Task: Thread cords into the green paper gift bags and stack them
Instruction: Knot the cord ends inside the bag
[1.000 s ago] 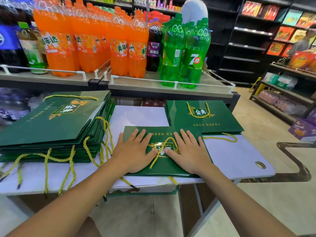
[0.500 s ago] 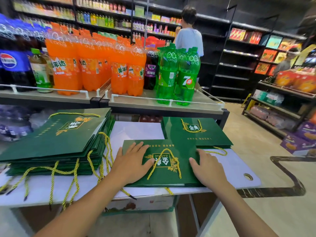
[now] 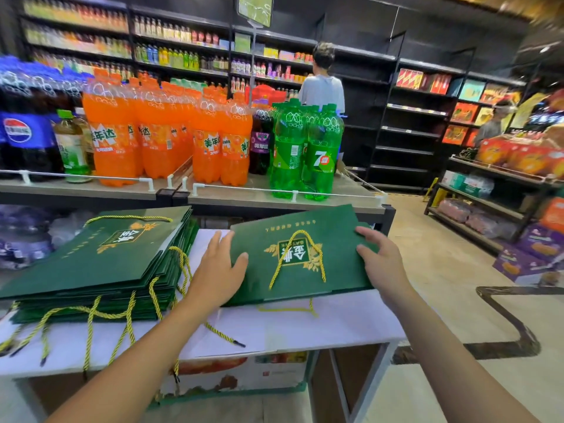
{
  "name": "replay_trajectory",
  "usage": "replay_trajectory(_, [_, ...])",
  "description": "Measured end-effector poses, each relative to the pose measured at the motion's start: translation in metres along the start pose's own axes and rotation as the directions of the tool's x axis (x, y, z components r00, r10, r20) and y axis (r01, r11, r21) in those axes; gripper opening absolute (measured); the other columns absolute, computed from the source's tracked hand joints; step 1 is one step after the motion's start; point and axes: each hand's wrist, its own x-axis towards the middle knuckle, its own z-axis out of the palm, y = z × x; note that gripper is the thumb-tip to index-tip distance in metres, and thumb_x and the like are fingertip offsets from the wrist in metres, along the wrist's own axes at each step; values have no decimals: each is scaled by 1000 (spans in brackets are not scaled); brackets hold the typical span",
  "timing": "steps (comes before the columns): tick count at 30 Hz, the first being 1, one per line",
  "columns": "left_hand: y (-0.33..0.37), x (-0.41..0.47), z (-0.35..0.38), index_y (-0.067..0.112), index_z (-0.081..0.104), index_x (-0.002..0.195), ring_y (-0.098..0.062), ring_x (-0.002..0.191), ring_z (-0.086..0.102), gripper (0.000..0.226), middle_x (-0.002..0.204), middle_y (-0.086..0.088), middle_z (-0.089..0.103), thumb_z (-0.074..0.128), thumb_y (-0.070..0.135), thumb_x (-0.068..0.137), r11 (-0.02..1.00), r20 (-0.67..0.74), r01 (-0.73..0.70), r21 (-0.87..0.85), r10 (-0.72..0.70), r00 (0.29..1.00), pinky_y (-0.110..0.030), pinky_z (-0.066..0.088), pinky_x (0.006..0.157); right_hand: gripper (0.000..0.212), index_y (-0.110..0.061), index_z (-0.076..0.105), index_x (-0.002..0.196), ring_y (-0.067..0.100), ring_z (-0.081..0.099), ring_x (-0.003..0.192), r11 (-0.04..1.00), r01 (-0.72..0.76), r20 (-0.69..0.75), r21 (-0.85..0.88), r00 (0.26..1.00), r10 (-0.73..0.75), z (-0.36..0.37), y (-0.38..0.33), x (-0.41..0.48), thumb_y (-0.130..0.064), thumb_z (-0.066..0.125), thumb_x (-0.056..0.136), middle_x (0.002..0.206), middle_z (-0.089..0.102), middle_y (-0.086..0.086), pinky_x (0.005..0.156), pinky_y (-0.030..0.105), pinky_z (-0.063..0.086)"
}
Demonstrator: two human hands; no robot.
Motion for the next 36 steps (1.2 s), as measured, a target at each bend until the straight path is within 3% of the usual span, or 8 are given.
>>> replay_trajectory(5, [38, 42, 2, 11, 29, 159, -29, 137, 49, 64, 154, -8, 49, 49, 40, 106, 932, 74, 188, -309, -173, 982, -46, 42, 113, 33, -17, 62, 130, 4, 63, 94, 999, 38, -120, 32, 992, -34, -27, -16, 54, -2, 52, 102, 118, 64, -4, 72, 17, 54])
replay_trajectory(8, [68, 65, 9, 12, 50, 147, -21, 105, 63, 42, 128, 2, 66, 53, 23, 106, 925, 53, 133, -355, -122, 991, -32, 52, 85, 28, -24, 59, 125, 14, 66, 97, 1000, 25, -122, 12, 992, -23, -41, -17, 91, -7, 54, 103, 108, 64, -12, 88, 41, 59])
replay_trajectory(11, [90, 85, 24, 26, 61, 121, -8, 84, 62, 19, 95, 10, 68, 55, 17, 105, 950, 62, 72, -304, -56, 997, -23, 47, 67, 28, -27, 63, 127, 20, 64, 111, 992, 27, -119, -119, 992, -41, -56, -6, 125, -14, 57, 102, 121, 66, -5, 99, 48, 55])
replay_trajectory(15, [93, 103, 54, 23, 69, 117, -24, 92, 68, 18, 98, -6, 74, 60, 23, 101, 966, 132, 71, -250, -39, 990, -36, 54, 80, 35, -15, 68, 133, 19, 58, 113, 939, -25, -16, -342, 1000, 20, -65, 21, 154, -25, 65, 100, 135, 64, 3, 99, 34, 47])
replay_trajectory(18, [80, 113, 79, 19, 71, 109, -31, 90, 69, 20, 97, -13, 74, 62, 32, 96, 976, 181, 104, -192, -69, 981, -45, 58, 84, 49, -12, 60, 142, 26, 57, 127, 893, -69, 90, -444, 988, 122, -61, 46, 166, -30, 69, 97, 142, 60, 6, 109, 38, 45])
replay_trajectory(21, [72, 111, 92, 23, 72, 109, -17, 81, 66, 17, 87, 3, 73, 61, 29, 98, 985, 236, 137, -101, -110, 965, -31, 53, 75, 53, -13, 55, 147, 29, 55, 131, 851, -48, 150, -523, 978, 147, -54, 68, 171, -29, 68, 98, 148, 57, 8, 110, 39, 45])
replay_trajectory(28, [53, 107, 111, 17, 57, 127, -24, 108, 64, 38, 125, -1, 67, 59, 44, 100, 973, 278, 191, 128, -220, 935, -32, 50, 88, 54, -25, 53, 147, 34, 53, 132, 748, -41, 163, -663, 967, 197, -45, 112, 169, -46, 62, 99, 144, 62, 7, 109, 42, 45])
replay_trajectory(36, [57, 110, 124, 11, 70, 111, -22, 93, 68, 23, 106, -5, 74, 57, 28, 103, 984, 256, 177, 7, -173, 951, -32, 54, 80, 50, -6, 55, 145, 31, 58, 125, 807, -21, 179, -590, 971, 156, -47, 117, 167, -30, 63, 102, 142, 62, 12, 92, 30, 42])
